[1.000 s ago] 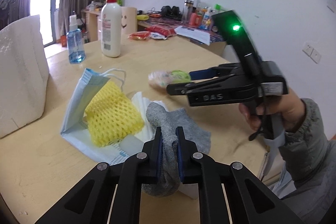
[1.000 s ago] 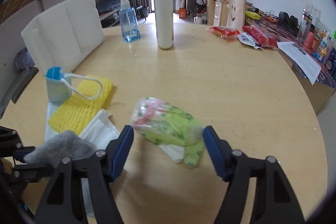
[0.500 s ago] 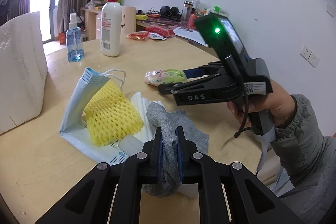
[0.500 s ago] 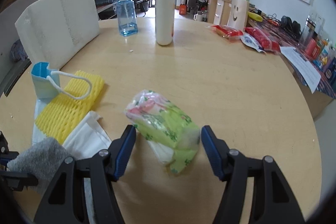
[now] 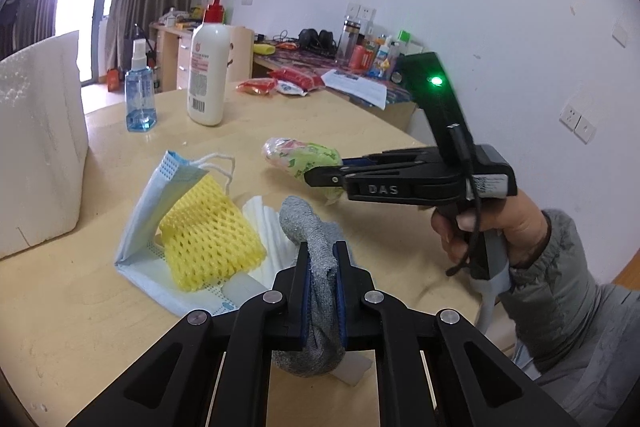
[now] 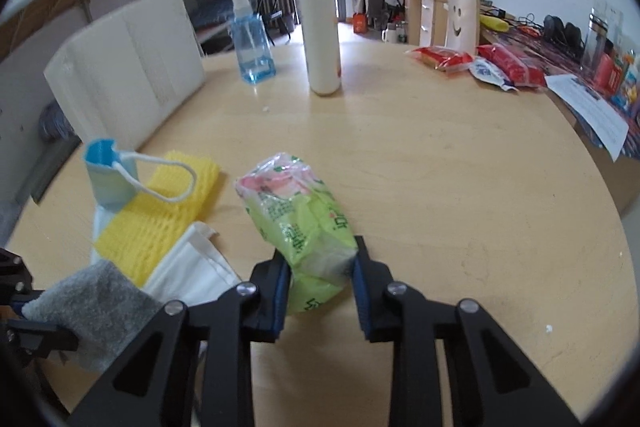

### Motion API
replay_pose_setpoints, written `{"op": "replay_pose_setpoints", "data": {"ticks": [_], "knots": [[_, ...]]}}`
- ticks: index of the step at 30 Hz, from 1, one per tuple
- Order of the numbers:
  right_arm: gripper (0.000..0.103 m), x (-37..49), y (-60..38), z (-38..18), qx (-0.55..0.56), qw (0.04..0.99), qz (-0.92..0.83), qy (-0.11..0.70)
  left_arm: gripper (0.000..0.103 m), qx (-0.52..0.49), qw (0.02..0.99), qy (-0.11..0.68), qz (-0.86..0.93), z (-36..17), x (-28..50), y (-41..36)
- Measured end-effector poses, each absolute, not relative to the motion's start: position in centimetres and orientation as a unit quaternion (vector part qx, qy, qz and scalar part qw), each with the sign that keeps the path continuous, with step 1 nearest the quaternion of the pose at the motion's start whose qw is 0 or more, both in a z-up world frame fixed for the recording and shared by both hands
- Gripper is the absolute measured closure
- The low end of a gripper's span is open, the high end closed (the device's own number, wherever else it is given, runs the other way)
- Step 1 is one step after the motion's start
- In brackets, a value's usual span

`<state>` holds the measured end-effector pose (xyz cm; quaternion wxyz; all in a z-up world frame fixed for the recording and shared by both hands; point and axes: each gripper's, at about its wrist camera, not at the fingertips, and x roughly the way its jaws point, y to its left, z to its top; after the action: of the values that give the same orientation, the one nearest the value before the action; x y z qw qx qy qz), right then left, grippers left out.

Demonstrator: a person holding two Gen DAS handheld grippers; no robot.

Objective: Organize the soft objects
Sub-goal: 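Grasp the green-and-pink packet with the right tool while the left tool lifts the sock, then carry the sock and the packet in both tools over to the white foam box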

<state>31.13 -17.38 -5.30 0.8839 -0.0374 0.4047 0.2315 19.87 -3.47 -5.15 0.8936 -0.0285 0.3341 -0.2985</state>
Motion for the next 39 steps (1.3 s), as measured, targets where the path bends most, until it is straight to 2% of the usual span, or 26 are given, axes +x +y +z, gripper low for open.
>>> {"op": "replay_pose_setpoints", "data": {"ticks": [21, 39], "knots": [[0.071, 19.7, -20.5, 1.9, 0.029, 0.936, 0.244, 0.253, 0.093, -0.013, 0.94, 0.235, -0.248, 1.4, 14.8, -3.2], [0.071, 14.2, -21.1, 5.3, 0.045, 0.946, 0.271, 0.172, 0.093, 0.01, 0.968, 0.14, -0.206, 6.3, 6.9, -2.5]]}}
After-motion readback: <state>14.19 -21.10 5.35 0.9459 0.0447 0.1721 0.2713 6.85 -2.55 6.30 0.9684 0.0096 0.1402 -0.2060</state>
